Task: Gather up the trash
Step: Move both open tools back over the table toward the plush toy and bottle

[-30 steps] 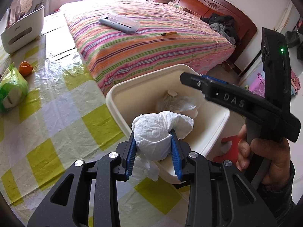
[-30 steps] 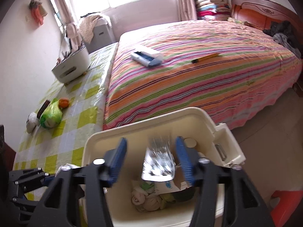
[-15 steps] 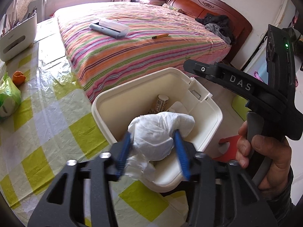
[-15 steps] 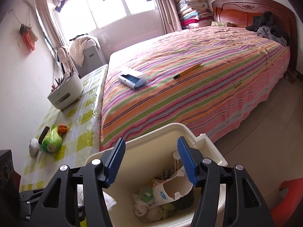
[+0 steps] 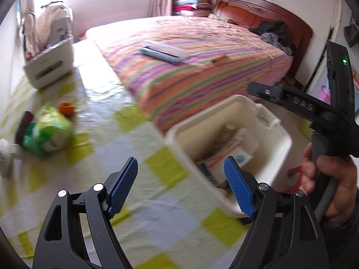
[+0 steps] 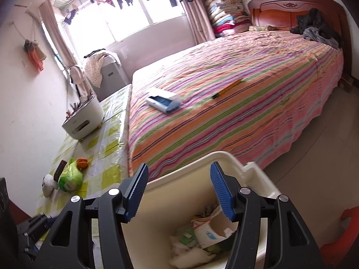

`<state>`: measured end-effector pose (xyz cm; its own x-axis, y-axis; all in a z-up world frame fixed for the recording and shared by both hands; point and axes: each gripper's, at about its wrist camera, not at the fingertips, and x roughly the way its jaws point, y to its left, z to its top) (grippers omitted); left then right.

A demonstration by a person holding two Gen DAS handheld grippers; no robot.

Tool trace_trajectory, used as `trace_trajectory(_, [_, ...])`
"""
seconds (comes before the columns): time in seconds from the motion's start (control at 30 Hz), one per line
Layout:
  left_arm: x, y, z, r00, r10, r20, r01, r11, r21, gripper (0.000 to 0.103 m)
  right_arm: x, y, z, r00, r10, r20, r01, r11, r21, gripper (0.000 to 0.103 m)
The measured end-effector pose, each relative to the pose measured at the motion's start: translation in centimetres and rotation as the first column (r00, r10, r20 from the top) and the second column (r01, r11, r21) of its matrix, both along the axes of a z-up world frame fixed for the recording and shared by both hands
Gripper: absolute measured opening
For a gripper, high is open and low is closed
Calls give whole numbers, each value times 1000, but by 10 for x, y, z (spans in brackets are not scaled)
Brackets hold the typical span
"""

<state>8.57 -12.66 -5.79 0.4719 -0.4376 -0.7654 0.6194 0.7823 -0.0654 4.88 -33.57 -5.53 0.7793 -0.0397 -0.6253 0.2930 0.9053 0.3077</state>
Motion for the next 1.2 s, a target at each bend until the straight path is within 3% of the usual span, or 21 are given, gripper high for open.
trace_trajectory(0.43, [52, 92, -15, 976, 215, -18, -215, 977, 16, 78, 44, 71, -7, 990, 134, -37, -134, 991, 8, 56])
trace_trajectory(0.57, [59, 107, -15, 967, 253, 2, -253, 967, 26, 78, 57, 95, -10, 983, 177, -49, -177, 984, 11, 57])
trace_trajectory(0.9, [77, 149, -19, 942, 334, -39, -333, 943, 18, 78, 81, 141, -20, 966, 245, -84, -246, 969, 7, 59])
trace_trajectory(1.2, [81, 196, -21, 898, 432, -86, -435, 901, -8, 78, 91, 166, -30, 957, 270, -106, -272, 962, 1, 61])
